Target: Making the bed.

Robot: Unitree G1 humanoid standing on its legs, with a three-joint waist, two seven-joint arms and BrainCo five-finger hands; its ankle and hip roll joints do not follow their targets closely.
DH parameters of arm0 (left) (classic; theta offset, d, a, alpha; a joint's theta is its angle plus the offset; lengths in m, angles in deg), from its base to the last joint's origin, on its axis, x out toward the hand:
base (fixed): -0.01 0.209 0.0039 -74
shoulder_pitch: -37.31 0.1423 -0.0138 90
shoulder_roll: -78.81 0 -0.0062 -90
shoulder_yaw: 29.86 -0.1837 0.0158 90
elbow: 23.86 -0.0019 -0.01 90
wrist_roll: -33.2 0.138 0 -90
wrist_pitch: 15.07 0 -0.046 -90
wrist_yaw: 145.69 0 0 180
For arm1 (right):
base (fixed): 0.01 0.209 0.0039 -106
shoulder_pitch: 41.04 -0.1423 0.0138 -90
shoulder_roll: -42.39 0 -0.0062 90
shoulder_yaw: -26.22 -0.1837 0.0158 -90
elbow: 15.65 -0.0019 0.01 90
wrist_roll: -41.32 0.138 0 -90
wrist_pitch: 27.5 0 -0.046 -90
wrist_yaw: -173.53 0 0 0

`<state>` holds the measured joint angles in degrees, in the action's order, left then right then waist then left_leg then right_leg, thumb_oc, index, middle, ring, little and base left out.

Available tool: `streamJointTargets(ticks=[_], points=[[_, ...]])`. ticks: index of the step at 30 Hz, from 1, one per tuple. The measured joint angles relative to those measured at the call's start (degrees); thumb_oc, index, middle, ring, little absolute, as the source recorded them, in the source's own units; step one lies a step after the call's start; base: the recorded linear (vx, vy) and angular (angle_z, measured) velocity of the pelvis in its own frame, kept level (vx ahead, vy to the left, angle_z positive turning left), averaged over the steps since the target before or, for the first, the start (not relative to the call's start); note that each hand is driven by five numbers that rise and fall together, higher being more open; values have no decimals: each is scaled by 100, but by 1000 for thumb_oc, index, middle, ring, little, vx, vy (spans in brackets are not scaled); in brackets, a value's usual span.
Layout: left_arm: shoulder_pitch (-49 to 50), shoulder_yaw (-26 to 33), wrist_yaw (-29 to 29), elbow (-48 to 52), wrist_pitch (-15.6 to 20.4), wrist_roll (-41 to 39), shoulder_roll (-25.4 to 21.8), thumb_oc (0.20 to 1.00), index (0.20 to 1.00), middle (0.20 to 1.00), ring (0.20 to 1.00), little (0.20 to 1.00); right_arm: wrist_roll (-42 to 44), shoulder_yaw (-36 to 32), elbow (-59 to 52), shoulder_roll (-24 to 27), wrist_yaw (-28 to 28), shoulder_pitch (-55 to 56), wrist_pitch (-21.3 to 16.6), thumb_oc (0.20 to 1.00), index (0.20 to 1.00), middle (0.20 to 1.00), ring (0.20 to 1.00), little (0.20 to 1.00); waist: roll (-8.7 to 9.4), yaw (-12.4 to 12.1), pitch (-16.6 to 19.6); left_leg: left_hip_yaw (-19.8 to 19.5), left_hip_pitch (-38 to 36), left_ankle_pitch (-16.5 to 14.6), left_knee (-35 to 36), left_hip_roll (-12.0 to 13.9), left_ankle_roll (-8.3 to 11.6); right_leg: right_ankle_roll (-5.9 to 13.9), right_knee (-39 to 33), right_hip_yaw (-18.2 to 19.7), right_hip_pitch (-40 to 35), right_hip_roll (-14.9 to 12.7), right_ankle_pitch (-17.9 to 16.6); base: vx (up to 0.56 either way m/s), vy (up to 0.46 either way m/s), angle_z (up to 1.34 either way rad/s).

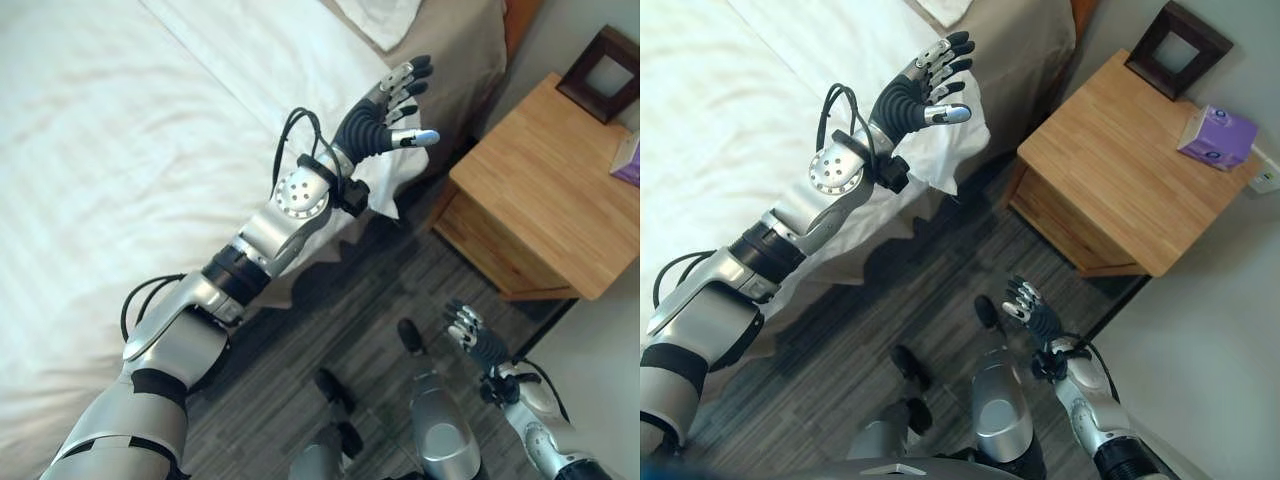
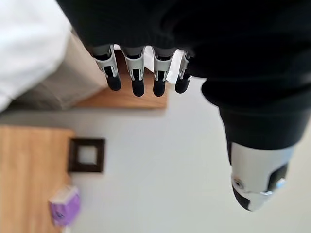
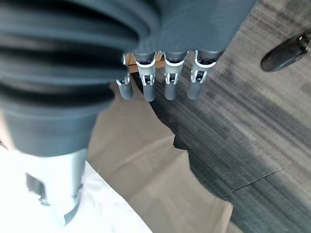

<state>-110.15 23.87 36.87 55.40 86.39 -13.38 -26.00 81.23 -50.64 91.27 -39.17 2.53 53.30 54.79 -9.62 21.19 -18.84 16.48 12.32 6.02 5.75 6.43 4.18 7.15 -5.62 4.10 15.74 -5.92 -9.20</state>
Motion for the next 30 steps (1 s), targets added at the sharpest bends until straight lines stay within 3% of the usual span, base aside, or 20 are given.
streamJointTargets(ticks=[2,5,6,7,9,10,11,13,16,19,24,30], points=[[456,318,47,597,143,-279,-78,1000,1000,1000,1000,1000,185,-216,34,-94,-58,115,-18,1000,1000,1000,1000,1000,-69,-46,46,-10,-58,-30,0,22,39,20,0,-19,-62,18,21,17,3,1],[2273,1701,213,2145,371,-574,38,1000,1000,1000,1000,1000,131,-808,-151,-109,-402,252,-91,1000,1000,1000,1000,1000,-184,-203,132,-76,-147,-68,-1,83,21,2,2,-71,-223,73,60,10,8,4],[2861,2221,278,2387,478,-660,322,1000,1000,1000,1000,1000,-53,-1069,-204,1,-660,170,-97,1000,1000,1000,1000,1000,-228,-304,178,-114,-166,-103,1,107,14,-36,1,-64,-259,93,99,21,17,23],[3268,2383,242,2415,630,-741,452,1000,1000,1000,1000,1000,-133,-1368,-209,117,-872,10,-303,200,200,200,200,200,-257,-407,222,-175,-203,-79,0,97,-17,-23,4,-146,-311,75,97,-9,2,20],[3965,2512,276,2414,587,-737,402,1000,1000,1000,1000,1000,-172,-1702,-317,330,-1270,-591,-380,200,200,200,200,200,-240,-555,266,-243,-194,-86,0,113,-20,-40,37,-191,-304,111,112,-28,-5,17],[4383,2506,265,2378,536,-752,406,1000,1000,1000,1000,1000,-174,-1794,-359,445,-1403,-926,-601,200,200,200,200,200,-251,-584,269,-297,-210,-86,0,116,-21,-72,91,-229,-305,103,171,-34,-3,19],[4699,2474,285,2381,450,-843,334,1000,1000,1000,1000,1000,-89,-1862,-488,656,-1527,-1310,-656,200,200,200,200,200,-264,-797,287,-351,-159,-80,-1,107,-27,-60,131,-328,-312,125,185,-31,-6,14],[5424,2490,276,2310,326,-972,339,1000,1000,1000,1000,1000,54,-1704,-516,1050,-1601,-2066,-693,200,200,200,200,200,-281,-995,312,-423,-165,-74,-2,109,-33,-62,172,-327,-337,143,218,-32,-33,9],[6403,2545,247,1762,-82,-1470,504,1000,1000,1000,1000,1000,444,-1298,-367,1201,-1650,-3210,-802,200,200,200,200,200,-293,-1269,342,-629,-323,86,-38,123,-78,-151,199,-551,-555,159,257,-19,-18,36],[6809,2541,272,1692,-234,-1638,461,1000,1000,1000,1000,1000,640,-812,-70,1164,-1606,-3874,-738,200,200,200,200,200,-310,-1657,360,-682,-358,124,-39,101,-130,-144,256,-693,-654,133,351,-2,-18,27],[6874,2503,293,1622,-403,-1854,314,1000,1000,1000,1000,1000,735,-477,1500,1000,-1663,-4757,-473,200,200,200,200,200,-338,-1959,376,-880,-366,135,-38,47,-142,-61,316,-851,-728,67,462,-18,-13,21],[6847,2315,405,1226,-456,-1856,317,1000,1000,1000,1000,1000,1046,-143,3774,1005,-1624,-5780,-94,200,200,200,200,200,-462,-2079,434,-975,-329,171,-36,26,-95,-70,270,-918,-762,46,445,-39,-25,6]])
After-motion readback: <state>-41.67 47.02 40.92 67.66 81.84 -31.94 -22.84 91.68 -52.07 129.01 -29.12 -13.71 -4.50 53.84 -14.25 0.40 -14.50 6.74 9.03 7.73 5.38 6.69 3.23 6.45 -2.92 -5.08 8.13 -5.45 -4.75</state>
